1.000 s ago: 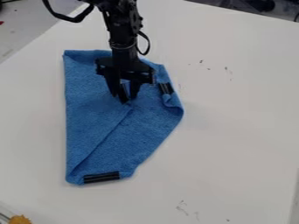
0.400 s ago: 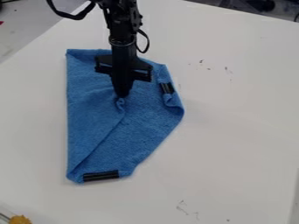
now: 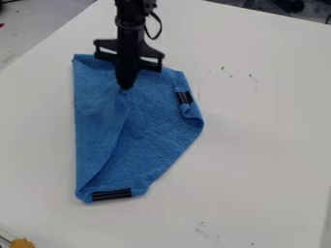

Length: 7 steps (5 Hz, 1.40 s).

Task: Unfold the cloth from right to bottom left

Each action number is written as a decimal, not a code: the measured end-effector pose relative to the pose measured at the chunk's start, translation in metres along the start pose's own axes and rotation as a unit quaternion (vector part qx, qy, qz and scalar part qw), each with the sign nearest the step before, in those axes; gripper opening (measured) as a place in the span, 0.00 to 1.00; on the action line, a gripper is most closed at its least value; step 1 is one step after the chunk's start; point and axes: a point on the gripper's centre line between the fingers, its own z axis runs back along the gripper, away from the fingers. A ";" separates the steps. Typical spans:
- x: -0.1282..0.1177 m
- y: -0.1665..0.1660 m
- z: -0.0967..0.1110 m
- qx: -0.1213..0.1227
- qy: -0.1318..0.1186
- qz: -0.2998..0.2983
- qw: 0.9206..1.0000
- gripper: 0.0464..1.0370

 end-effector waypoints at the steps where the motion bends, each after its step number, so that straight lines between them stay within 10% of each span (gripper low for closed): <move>1: -0.011 0.029 0.006 0.014 -0.010 0.028 0.999 0.01; 7: -0.074 0.161 -0.069 -0.027 -0.016 0.095 0.995 0.04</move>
